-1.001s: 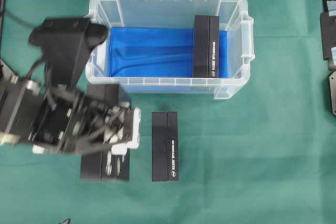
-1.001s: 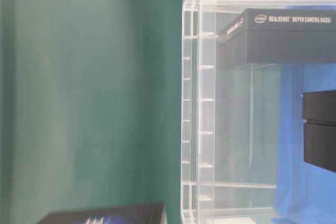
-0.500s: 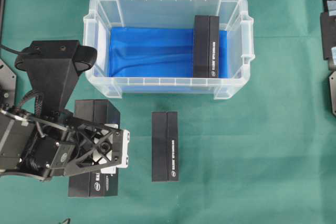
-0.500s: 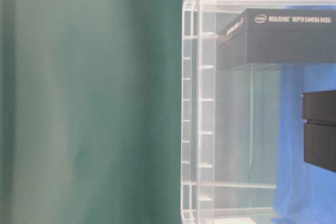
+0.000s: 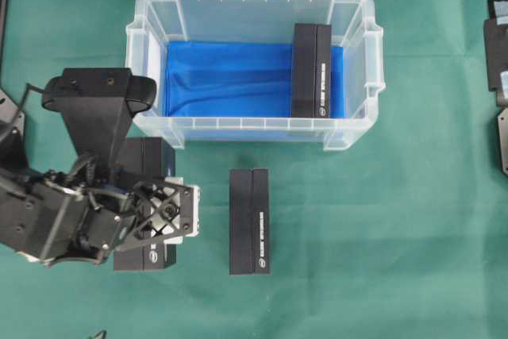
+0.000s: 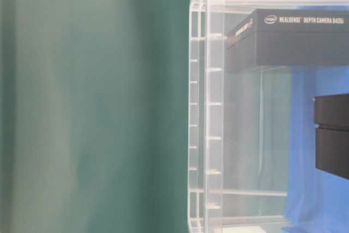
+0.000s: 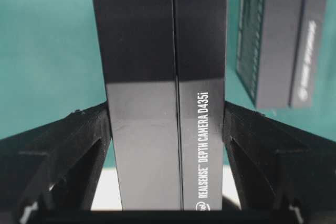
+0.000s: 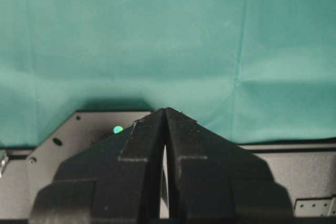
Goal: Take the box out of the case with the left arm.
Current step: 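Carry the box forward and lower it onto the table left of the first box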
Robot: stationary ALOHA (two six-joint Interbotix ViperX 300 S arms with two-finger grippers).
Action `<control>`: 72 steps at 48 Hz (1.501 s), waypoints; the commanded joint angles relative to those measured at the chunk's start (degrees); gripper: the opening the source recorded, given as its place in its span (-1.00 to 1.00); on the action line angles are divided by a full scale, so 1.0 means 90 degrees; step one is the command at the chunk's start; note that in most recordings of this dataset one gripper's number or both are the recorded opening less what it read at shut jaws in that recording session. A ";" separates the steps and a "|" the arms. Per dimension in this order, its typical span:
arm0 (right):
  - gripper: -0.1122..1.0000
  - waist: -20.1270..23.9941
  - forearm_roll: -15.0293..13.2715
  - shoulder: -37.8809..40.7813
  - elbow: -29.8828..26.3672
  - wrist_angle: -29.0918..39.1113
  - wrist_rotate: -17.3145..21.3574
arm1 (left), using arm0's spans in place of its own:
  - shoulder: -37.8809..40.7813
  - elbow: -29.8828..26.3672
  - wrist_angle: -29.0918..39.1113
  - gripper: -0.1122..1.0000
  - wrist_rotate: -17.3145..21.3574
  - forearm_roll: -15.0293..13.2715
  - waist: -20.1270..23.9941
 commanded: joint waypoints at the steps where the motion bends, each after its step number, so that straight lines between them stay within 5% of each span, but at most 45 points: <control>1: -0.76 0.0000 0.0000 0.0010 -0.0059 -0.0029 0.0010 | -0.0098 0.0195 -0.0332 0.34 -0.0010 0.0088 0.0039; 28: -0.76 0.0000 0.0000 0.0010 -0.0029 -0.0029 -0.0020 | -0.0078 0.1895 -0.2197 0.34 -0.0283 0.0078 0.0088; 41: -0.76 -0.0010 0.0000 0.0000 -0.0029 -0.0020 0.0000 | 0.0225 0.2402 -0.3174 0.34 -0.0264 -0.0283 0.0088; 72: -0.76 -0.0010 0.0000 -0.0010 -0.0029 -0.0020 0.0000 | 0.0381 0.2588 -0.3340 0.34 -0.0215 -0.0352 0.0088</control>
